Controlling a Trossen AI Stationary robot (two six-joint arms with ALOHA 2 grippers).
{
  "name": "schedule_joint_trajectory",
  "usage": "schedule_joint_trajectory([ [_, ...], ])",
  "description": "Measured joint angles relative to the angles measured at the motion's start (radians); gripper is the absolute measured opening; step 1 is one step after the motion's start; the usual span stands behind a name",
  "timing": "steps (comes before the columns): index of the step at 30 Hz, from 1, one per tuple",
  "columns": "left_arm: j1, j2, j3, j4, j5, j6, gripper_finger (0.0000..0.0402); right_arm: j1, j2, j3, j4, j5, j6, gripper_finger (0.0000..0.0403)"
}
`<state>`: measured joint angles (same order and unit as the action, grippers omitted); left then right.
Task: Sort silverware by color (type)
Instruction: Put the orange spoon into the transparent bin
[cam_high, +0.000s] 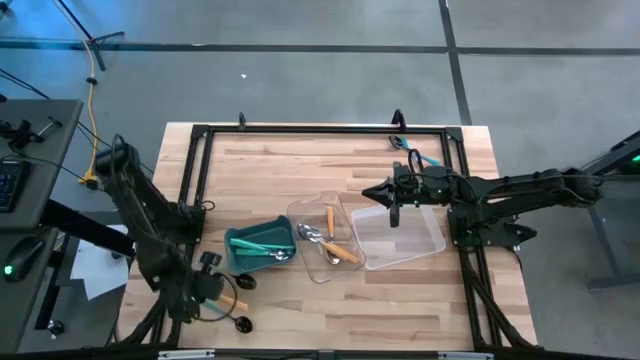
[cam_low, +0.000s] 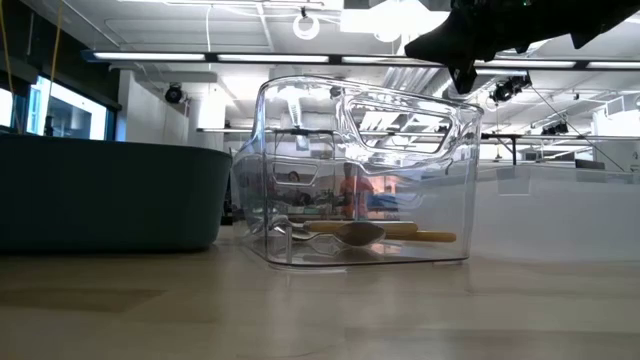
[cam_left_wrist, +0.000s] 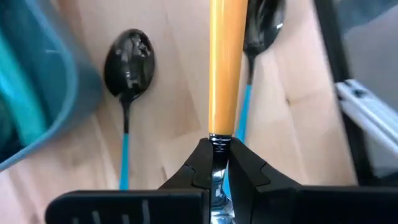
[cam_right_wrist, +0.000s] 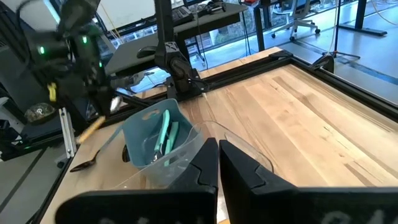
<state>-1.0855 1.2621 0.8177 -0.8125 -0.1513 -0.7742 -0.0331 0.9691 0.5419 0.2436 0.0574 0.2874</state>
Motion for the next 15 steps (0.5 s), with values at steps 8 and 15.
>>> schedule_joint_trajectory([
  [8, 0.084, -0.239, 0.068, -0.075, -0.251, 0.045, 0.0009, 0.000, 0.000, 0.000, 0.000, 0.000, 0.000, 0.0000],
  [15, 0.372, -0.316, 0.035, 0.041, -0.589, 0.174, 0.0009, 0.000, 0.000, 0.000, 0.000, -0.001, 0.000, 0.0000],
])
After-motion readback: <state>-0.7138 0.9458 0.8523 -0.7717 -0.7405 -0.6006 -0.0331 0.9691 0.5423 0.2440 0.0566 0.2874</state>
